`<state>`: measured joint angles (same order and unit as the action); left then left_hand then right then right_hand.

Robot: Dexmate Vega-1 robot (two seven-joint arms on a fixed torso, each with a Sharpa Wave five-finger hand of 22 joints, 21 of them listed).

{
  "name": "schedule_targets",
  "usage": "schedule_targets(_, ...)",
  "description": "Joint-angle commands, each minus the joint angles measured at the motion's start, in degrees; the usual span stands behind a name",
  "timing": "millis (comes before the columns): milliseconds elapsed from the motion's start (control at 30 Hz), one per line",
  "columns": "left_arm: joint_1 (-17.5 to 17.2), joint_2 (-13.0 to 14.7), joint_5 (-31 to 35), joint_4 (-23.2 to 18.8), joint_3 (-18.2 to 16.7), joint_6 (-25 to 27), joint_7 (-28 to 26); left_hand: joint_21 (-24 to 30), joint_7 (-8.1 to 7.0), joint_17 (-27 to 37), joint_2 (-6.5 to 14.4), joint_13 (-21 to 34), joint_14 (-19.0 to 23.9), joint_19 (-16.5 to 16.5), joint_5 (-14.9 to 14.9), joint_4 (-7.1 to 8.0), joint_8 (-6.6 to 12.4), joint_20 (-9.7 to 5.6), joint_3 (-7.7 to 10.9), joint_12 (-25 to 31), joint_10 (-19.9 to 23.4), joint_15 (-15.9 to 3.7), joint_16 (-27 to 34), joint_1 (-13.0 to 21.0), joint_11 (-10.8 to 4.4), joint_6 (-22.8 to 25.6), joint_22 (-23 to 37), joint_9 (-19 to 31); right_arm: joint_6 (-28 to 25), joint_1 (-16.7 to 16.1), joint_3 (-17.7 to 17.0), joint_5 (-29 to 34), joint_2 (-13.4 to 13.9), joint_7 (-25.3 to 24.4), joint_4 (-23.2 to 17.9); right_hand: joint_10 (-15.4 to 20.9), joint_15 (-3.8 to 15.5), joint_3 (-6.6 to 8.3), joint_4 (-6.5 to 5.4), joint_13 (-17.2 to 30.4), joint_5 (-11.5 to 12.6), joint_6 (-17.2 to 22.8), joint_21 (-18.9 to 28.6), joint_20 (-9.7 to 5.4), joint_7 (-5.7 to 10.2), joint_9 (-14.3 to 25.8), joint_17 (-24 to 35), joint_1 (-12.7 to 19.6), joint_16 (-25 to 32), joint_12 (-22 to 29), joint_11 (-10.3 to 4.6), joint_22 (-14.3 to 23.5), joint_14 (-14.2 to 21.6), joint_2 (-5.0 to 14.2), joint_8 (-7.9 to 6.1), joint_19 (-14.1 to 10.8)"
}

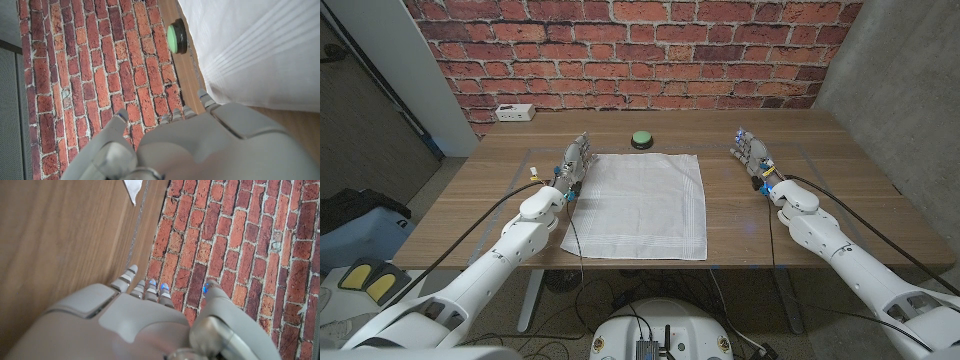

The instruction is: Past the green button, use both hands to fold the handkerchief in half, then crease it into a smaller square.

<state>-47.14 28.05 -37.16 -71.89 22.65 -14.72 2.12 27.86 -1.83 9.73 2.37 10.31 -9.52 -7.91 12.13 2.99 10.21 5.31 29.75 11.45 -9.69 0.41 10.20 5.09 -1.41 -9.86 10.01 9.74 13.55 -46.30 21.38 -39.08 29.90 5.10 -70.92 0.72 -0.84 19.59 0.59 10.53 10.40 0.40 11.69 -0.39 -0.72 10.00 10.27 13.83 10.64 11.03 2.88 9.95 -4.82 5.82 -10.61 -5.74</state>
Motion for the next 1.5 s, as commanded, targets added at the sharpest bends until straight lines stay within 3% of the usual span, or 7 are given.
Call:
schedule_targets(33,0.5,-0.1,0.0,0.8,0.1,0.2,0.0,-0.2,0.18,0.3,0.3,0.1,-4.4,0.0,0.2,-0.1,0.45,0.26,0.07,0.2,-2.8,0.07,0.4,0.5,0.08,-0.7,0.2,0.2,-0.2,2.0,0.8,0.1,-1.1,1.4,2.8,0.1,0.1,0.14,0.52,0.2,0.1,0.1,0.1,-0.22,-0.46,0.2,0.2,0.7,0.5,0.4,0.5,0.1,0.2,0.08,-0.24,-0.6)
schedule_targets(700,1.3,-0.6,1.1,1.8,0.5,0.3,-1.1,-0.6,-0.05,0.3,0.4,0.1,-4.4,0.1,0.2,-0.25,0.48,0.49,-0.1,0.1,-2.7,0.12,0.3,0.6,0.08,-0.2,0.2,0.2,-0.7,3.8,1.4,1.4,-1.3,1.1,5.1,0.0,-0.42,0.1,0.87,0.3,0.0,0.6,0.0,-0.01,-0.33,0.2,0.2,0.9,0.5,0.3,1.34,0.1,0.2,0.37,-0.33,-0.5)
schedule_targets(867,0.9,1.1,9.4,-1.4,2.3,0.3,-8.8,-0.9,-0.97,0.2,0.5,0.1,-3.8,0.4,0.2,-0.55,0.86,0.87,-0.11,0.4,-2.0,0.31,0.5,0.9,0.11,1.2,0.2,0.2,-2.6,2.4,2.6,6.7,1.5,-5.1,-0.3,0.8,-0.92,0.43,1.38,0.3,0.0,1.5,0.2,0.42,-0.54,0.3,0.2,1.5,0.6,0.6,1.92,0.1,0.8,0.87,-0.58,-1.0)
schedule_targets(1167,-0.4,4.1,18.0,-8.0,4.0,3.8,-16.1,-1.5,-1.29,0.2,0.9,0.1,-2.3,0.5,0.1,-1.11,0.99,1.52,-0.01,0.7,-0.5,1.13,0.8,1.5,0.67,2.6,0.2,0.2,-6.5,1.1,3.6,10.9,4.0,-10.2,-5.9,2.3,-1.04,0.76,2.1,0.3,-0.1,2.4,0.1,0.5,-0.49,0.3,0.2,2.3,0.7,1.0,2.26,0.1,1.3,1.24,-0.71,-1.3)
schedule_targets(1500,-2.8,7.3,24.1,-15.4,4.5,10.0,-21.0,-2.4,-2.29,0.2,1.0,0.2,-1.5,-0.2,0.0,-1.67,1.24,3.55,-0.1,1.0,1.0,1.82,0.7,2.0,1.26,4.8,0.3,0.3,-9.8,-1.3,4.0,14.9,6.8,-14.5,-12.5,3.1,-0.99,0.95,2.65,0.3,-0.2,2.8,0.2,0.49,-1.02,0.3,0.2,2.8,0.9,1.1,2.39,0.2,2.1,1.59,-0.67,-1.8)
